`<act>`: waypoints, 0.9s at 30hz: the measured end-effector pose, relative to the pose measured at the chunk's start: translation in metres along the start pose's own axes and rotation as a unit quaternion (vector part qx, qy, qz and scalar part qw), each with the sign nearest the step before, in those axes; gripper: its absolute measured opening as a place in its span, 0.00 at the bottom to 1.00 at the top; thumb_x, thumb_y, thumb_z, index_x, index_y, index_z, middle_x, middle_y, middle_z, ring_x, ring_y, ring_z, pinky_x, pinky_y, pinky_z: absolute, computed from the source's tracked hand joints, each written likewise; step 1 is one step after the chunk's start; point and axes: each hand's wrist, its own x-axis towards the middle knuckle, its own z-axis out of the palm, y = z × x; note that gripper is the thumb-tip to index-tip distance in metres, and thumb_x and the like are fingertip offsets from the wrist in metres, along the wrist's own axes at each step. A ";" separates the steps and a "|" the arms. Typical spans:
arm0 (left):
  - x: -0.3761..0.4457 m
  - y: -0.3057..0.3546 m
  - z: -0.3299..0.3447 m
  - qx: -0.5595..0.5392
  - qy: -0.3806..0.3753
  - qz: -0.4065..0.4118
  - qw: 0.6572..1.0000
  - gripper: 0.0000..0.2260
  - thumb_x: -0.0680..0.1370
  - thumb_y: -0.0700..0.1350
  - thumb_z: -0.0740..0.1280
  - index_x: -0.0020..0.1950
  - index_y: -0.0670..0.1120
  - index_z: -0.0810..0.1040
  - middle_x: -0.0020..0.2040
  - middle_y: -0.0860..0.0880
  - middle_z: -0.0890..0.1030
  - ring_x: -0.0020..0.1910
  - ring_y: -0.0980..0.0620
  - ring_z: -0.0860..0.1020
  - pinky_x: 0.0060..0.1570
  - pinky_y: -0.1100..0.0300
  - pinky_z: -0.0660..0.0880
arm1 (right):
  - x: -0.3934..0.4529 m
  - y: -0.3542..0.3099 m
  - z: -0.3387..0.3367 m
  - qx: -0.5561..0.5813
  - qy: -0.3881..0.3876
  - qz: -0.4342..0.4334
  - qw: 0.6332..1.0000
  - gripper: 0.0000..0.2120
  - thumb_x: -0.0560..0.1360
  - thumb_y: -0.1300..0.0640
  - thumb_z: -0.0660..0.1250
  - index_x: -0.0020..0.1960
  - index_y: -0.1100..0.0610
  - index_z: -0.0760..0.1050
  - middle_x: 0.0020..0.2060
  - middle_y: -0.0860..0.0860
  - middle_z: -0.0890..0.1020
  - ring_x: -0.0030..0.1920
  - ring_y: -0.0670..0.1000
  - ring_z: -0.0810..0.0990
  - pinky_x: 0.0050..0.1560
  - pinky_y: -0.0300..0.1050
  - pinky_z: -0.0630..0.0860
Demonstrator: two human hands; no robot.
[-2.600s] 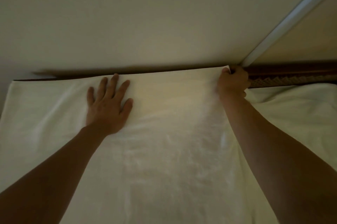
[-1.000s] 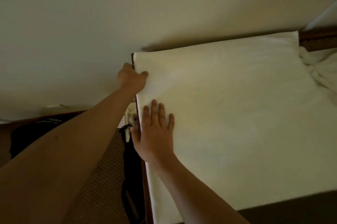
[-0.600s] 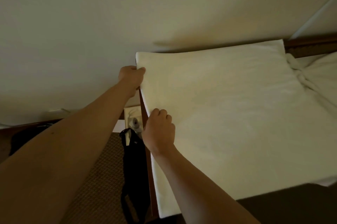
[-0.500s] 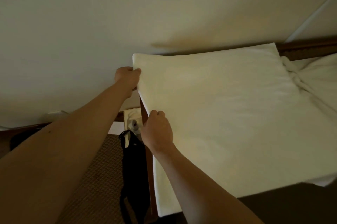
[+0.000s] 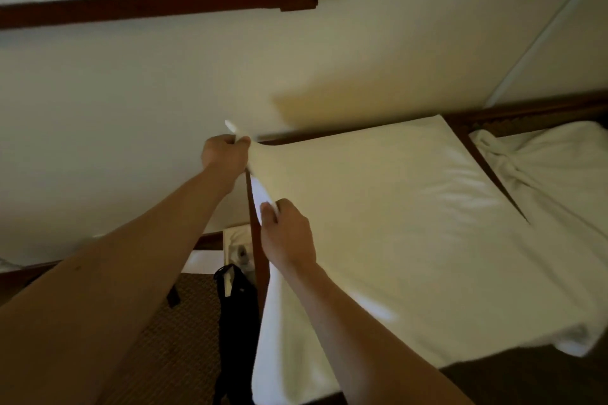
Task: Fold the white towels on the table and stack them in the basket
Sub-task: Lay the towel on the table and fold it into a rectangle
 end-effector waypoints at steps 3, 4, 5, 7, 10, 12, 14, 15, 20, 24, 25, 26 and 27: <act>-0.019 0.026 0.036 -0.006 -0.033 0.018 0.999 0.08 0.78 0.51 0.71 0.42 0.48 0.84 0.39 0.47 0.85 0.39 0.47 0.85 0.49 0.48 0.84 | 0.007 0.014 -0.042 0.015 0.063 0.003 0.998 0.17 0.85 0.46 0.56 0.40 0.53 0.67 0.36 0.47 0.75 0.36 0.47 0.74 0.37 0.44 0.67; -0.027 0.036 0.050 -0.008 -0.046 0.022 0.999 0.09 0.78 0.51 0.71 0.43 0.47 0.84 0.40 0.46 0.85 0.38 0.48 0.85 0.48 0.50 0.84 | 0.010 0.020 -0.058 0.029 0.082 0.012 0.996 0.18 0.85 0.46 0.56 0.39 0.52 0.67 0.35 0.47 0.75 0.36 0.47 0.74 0.38 0.44 0.68; -0.034 0.046 0.065 -0.013 -0.062 0.026 0.998 0.09 0.78 0.50 0.71 0.44 0.45 0.84 0.40 0.45 0.85 0.38 0.48 0.85 0.47 0.52 0.84 | 0.013 0.026 -0.073 0.038 0.099 0.022 0.994 0.18 0.85 0.47 0.56 0.37 0.51 0.66 0.35 0.47 0.75 0.36 0.48 0.74 0.38 0.44 0.68; -0.048 0.065 0.100 -0.022 -0.090 0.034 0.995 0.10 0.79 0.48 0.70 0.44 0.42 0.83 0.41 0.43 0.85 0.38 0.47 0.86 0.47 0.52 0.85 | 0.020 0.039 -0.107 0.046 0.132 0.036 0.989 0.19 0.84 0.47 0.56 0.36 0.51 0.65 0.34 0.47 0.74 0.37 0.49 0.74 0.40 0.44 0.68; -0.069 0.092 0.153 -0.022 -0.116 0.046 0.992 0.10 0.79 0.45 0.69 0.39 0.43 0.80 0.42 0.44 0.85 0.36 0.47 0.86 0.45 0.52 0.85 | 0.037 0.063 -0.159 0.055 0.181 0.045 0.981 0.19 0.84 0.46 0.58 0.37 0.52 0.69 0.36 0.49 0.77 0.38 0.50 0.76 0.42 0.45 0.72; -0.084 0.111 0.194 -0.014 -0.129 0.055 0.990 0.11 0.79 0.44 0.68 0.38 0.41 0.79 0.42 0.42 0.85 0.33 0.47 0.85 0.40 0.55 0.84 | 0.050 0.082 -0.200 0.055 0.212 0.050 0.974 0.19 0.84 0.47 0.59 0.37 0.53 0.70 0.35 0.50 0.77 0.38 0.50 0.76 0.42 0.45 0.73; -0.097 0.127 0.240 -0.011 -0.144 0.068 0.987 0.09 0.78 0.43 0.67 0.41 0.39 0.80 0.41 0.41 0.85 0.31 0.48 0.85 0.37 0.56 0.83 | 0.064 0.103 -0.241 0.054 0.236 0.059 0.968 0.20 0.84 0.47 0.60 0.35 0.52 0.69 0.33 0.49 0.75 0.36 0.49 0.75 0.41 0.45 0.71; -0.102 0.135 0.265 -0.012 -0.151 0.071 0.986 0.09 0.78 0.43 0.67 0.42 0.38 0.81 0.40 0.41 0.85 0.31 0.48 0.85 0.36 0.55 0.83 | 0.073 0.116 -0.262 0.055 0.245 0.066 0.966 0.20 0.84 0.47 0.60 0.34 0.52 0.69 0.32 0.49 0.74 0.35 0.50 0.74 0.41 0.45 0.70; -0.118 0.140 0.393 -0.003 -0.185 0.025 0.982 0.14 0.77 0.51 0.70 0.45 0.39 0.83 0.42 0.43 0.85 0.41 0.44 0.85 0.46 0.49 0.84 | 0.118 0.195 -0.337 0.059 0.269 0.126 0.953 0.19 0.83 0.48 0.60 0.37 0.57 0.74 0.35 0.53 0.79 0.39 0.54 0.79 0.44 0.49 0.76; -0.126 0.111 0.445 0.098 -0.237 0.029 0.966 0.27 0.76 0.64 0.66 0.68 0.47 0.79 0.60 0.48 0.83 0.57 0.47 0.82 0.62 0.51 0.78 | 0.144 0.248 -0.358 -0.026 0.192 0.188 0.963 0.15 0.82 0.50 0.58 0.39 0.55 0.71 0.37 0.52 0.78 0.42 0.57 0.78 0.39 0.46 0.70; -0.123 0.104 0.442 0.117 -0.228 0.059 0.965 0.24 0.79 0.60 0.66 0.70 0.48 0.77 0.61 0.52 0.81 0.57 0.51 0.80 0.62 0.55 0.76 | 0.152 0.252 -0.360 -0.063 0.163 0.195 0.965 0.13 0.81 0.51 0.58 0.43 0.57 0.73 0.40 0.53 0.80 0.44 0.58 0.79 0.40 0.46 0.70; -0.119 0.097 0.431 0.132 -0.208 0.094 0.965 0.20 0.81 0.56 0.67 0.70 0.49 0.77 0.61 0.55 0.79 0.55 0.55 0.78 0.60 0.60 0.74 | 0.157 0.251 -0.361 -0.089 0.147 0.193 0.966 0.12 0.81 0.51 0.58 0.47 0.58 0.75 0.43 0.54 0.81 0.46 0.58 0.80 0.43 0.46 0.71; -0.110 0.090 0.420 0.144 -0.176 0.132 0.965 0.16 0.82 0.51 0.67 0.68 0.49 0.78 0.61 0.55 0.78 0.54 0.56 0.78 0.57 0.64 0.72 | 0.169 0.248 -0.365 -0.100 0.137 0.186 0.968 0.13 0.80 0.50 0.59 0.52 0.58 0.76 0.47 0.54 0.82 0.49 0.58 0.81 0.45 0.46 0.71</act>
